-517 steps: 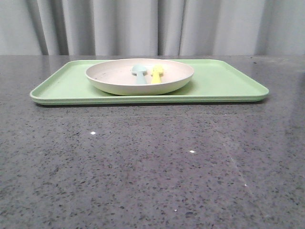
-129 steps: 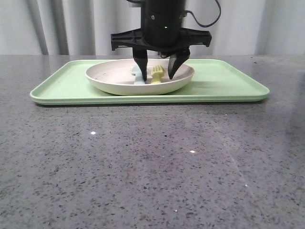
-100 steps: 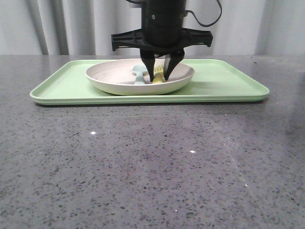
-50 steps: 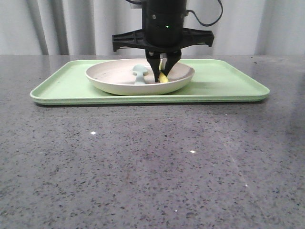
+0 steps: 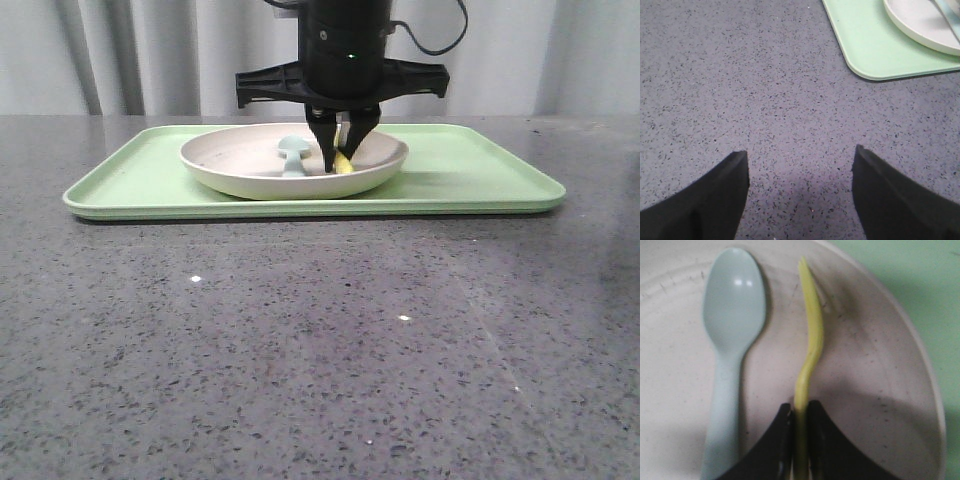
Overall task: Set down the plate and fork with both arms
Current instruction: 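Lift the fork and carry it beside the plate on the tray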
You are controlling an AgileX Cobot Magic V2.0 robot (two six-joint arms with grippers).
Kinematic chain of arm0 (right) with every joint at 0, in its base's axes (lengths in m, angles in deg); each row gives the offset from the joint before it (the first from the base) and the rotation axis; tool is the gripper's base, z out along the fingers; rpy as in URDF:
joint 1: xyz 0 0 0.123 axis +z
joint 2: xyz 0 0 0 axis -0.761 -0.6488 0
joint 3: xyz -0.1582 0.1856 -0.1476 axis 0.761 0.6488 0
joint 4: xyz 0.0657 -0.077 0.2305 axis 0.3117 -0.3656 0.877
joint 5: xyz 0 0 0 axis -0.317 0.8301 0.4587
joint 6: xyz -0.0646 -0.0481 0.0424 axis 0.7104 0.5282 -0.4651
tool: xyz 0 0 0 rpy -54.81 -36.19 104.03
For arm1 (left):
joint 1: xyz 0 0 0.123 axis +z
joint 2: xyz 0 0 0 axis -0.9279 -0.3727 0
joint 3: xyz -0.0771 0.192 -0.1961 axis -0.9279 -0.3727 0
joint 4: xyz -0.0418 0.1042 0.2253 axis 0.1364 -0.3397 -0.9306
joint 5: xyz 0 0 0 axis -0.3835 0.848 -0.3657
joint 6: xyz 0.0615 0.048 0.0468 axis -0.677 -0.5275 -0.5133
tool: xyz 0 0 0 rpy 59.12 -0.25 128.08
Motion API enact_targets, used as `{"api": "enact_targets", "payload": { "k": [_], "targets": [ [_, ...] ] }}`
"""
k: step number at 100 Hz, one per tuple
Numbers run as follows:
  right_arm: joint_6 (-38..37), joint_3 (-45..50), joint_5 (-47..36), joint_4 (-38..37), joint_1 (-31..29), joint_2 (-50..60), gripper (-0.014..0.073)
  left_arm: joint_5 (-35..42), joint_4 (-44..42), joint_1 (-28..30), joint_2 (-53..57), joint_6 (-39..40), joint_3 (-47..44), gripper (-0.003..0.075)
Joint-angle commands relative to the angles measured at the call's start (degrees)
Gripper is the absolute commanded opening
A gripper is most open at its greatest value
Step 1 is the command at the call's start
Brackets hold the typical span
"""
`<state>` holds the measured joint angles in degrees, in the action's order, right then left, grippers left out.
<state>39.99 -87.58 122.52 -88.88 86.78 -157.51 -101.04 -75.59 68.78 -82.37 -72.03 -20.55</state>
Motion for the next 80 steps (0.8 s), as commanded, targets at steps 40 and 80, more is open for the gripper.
{"api": "enact_targets", "payload": {
  "k": [40, 80],
  "targets": [
    [0.25, -1.23, 1.43, -0.79, -0.42, 4.41, -0.0016, 3.59, 1.02, 0.16, -0.13, 0.43, 1.42, 0.0441],
    [3.87, -1.34, 1.76, -0.70, -3.69, 10.82, -0.0016, 3.69, 1.02, 0.16, -0.13, 0.43, 1.42, 0.0441]
  ]
}}
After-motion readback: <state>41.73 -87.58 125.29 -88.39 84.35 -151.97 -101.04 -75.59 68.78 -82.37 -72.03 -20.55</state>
